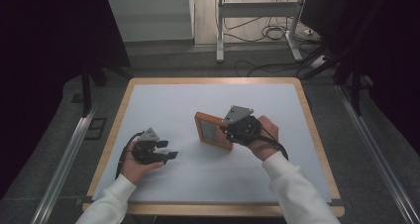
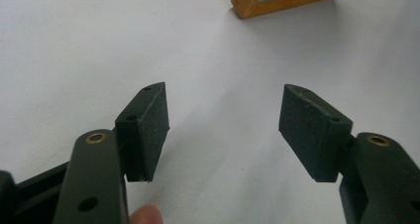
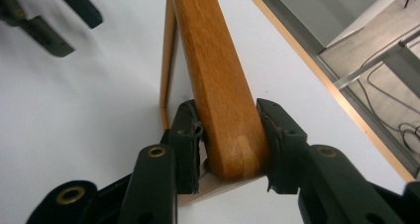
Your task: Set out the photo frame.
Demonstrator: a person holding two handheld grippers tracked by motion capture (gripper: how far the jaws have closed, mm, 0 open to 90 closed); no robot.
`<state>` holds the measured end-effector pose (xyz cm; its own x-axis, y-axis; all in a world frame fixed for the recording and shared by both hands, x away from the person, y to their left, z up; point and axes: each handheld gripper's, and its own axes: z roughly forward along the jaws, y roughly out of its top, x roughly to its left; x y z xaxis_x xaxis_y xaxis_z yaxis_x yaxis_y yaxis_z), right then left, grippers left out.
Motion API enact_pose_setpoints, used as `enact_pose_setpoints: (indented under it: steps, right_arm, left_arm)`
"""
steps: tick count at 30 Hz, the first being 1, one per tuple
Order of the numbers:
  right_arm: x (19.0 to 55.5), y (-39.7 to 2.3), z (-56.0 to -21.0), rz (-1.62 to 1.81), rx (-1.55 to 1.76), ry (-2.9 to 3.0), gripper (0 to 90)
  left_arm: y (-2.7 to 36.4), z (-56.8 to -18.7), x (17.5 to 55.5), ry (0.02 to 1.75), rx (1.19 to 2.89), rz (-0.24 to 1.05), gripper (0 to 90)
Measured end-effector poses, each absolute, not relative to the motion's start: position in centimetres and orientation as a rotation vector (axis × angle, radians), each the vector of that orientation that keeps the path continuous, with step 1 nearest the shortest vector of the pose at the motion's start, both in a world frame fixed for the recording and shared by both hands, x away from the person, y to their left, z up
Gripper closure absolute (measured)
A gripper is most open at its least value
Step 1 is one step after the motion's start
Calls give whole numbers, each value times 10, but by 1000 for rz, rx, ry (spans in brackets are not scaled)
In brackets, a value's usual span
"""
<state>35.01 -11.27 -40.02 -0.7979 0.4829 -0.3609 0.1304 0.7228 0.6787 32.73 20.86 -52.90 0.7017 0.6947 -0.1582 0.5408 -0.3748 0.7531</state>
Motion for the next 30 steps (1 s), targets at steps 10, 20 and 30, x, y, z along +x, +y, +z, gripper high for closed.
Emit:
enact_pose_setpoints:
  steps: [10, 20, 30]
  right_arm:
    - [377, -120, -402, 933, 567, 2384, 567]
    - [389, -122, -404, 926, 611, 2372, 524]
    - [418, -129, -415, 919, 743, 2340, 423]
  left_arm:
    - [209, -528, 327, 939, 2066, 237, 347]
    - [208, -529, 327, 936, 2072, 235, 344]
    - [204, -529, 328, 919, 2089, 232, 344]
